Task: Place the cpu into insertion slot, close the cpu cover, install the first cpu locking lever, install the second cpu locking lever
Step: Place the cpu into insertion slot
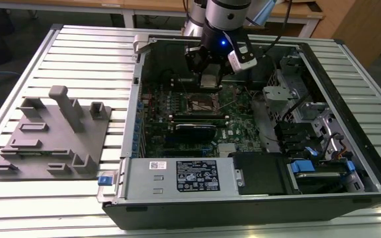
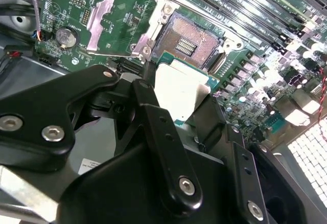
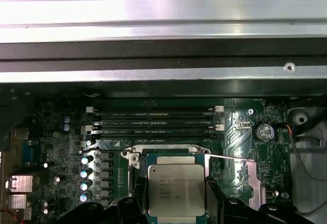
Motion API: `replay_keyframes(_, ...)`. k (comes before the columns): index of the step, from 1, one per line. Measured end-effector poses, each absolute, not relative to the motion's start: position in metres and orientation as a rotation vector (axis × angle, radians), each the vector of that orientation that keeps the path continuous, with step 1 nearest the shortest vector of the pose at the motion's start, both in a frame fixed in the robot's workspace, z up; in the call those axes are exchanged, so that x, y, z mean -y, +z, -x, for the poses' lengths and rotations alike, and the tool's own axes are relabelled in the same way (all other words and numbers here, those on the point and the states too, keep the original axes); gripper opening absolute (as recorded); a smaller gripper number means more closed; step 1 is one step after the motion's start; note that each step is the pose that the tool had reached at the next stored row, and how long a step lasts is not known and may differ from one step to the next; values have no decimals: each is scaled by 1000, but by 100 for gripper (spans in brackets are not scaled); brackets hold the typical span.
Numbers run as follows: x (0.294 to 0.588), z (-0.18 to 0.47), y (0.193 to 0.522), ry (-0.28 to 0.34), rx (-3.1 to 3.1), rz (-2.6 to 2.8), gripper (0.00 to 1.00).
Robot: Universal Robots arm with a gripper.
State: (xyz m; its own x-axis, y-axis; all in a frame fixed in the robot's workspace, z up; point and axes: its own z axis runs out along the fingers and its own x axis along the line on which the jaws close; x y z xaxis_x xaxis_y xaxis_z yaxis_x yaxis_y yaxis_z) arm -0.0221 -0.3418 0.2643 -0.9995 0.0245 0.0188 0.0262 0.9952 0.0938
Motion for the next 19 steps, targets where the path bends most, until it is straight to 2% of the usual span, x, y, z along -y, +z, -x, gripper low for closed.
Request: replay_keyframes(19,342,22,254,-147,3120,40,54)
